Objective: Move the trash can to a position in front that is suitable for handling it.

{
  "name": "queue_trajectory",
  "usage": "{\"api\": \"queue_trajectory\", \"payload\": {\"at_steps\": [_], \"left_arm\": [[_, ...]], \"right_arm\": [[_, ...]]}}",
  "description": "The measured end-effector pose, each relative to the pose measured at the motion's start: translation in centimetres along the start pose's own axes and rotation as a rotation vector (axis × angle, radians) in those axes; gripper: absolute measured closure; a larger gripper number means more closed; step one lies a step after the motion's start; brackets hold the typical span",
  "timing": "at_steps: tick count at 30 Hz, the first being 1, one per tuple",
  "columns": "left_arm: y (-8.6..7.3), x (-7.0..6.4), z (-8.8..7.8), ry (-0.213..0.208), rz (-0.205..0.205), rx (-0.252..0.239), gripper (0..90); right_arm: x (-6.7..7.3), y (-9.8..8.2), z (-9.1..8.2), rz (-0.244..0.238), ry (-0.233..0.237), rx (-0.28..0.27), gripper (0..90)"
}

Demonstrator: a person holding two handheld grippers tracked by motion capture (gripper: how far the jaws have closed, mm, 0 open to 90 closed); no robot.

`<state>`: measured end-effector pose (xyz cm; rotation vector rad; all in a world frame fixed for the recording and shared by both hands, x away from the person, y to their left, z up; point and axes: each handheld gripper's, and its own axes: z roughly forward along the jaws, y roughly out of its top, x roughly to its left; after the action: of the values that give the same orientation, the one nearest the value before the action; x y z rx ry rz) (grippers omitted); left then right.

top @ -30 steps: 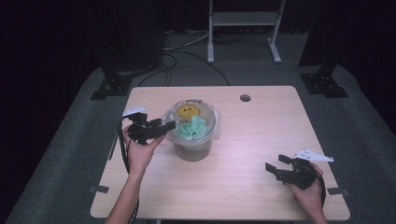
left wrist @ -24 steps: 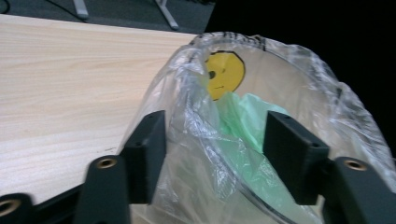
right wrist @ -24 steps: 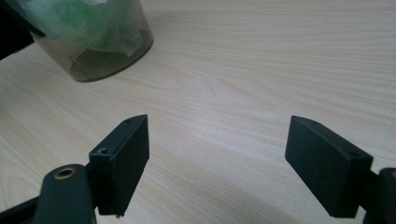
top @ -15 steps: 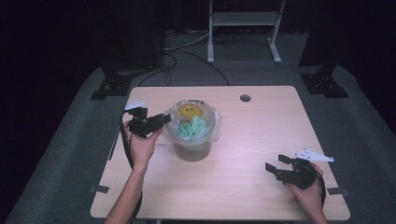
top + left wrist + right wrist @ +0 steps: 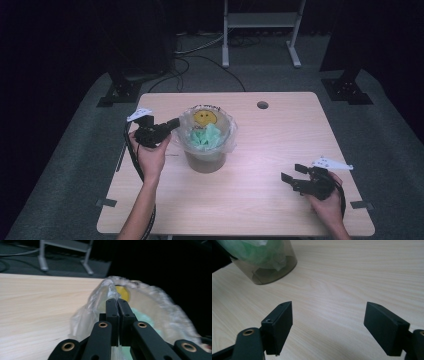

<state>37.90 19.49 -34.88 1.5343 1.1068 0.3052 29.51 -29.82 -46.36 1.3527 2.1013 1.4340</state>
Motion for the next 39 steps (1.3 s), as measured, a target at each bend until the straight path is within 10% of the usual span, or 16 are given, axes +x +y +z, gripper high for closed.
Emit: {"api": "queue_trajectory", "payload": {"at_steps": [23, 39], "left_arm": [[-0.9, 0.1, -0.4, -0.145, -0.031, -0.042, 89.3], [-0.8, 0.1, -0.6, -0.215, -0.042, -0.052, 89.2]], "right_arm": [[6.7, 13.7, 4.1, -0.121, 0.078, 0.038, 23.2], [9.1, 17.7, 8.7, -0.081, 0.108, 0.011, 23.2]]}}
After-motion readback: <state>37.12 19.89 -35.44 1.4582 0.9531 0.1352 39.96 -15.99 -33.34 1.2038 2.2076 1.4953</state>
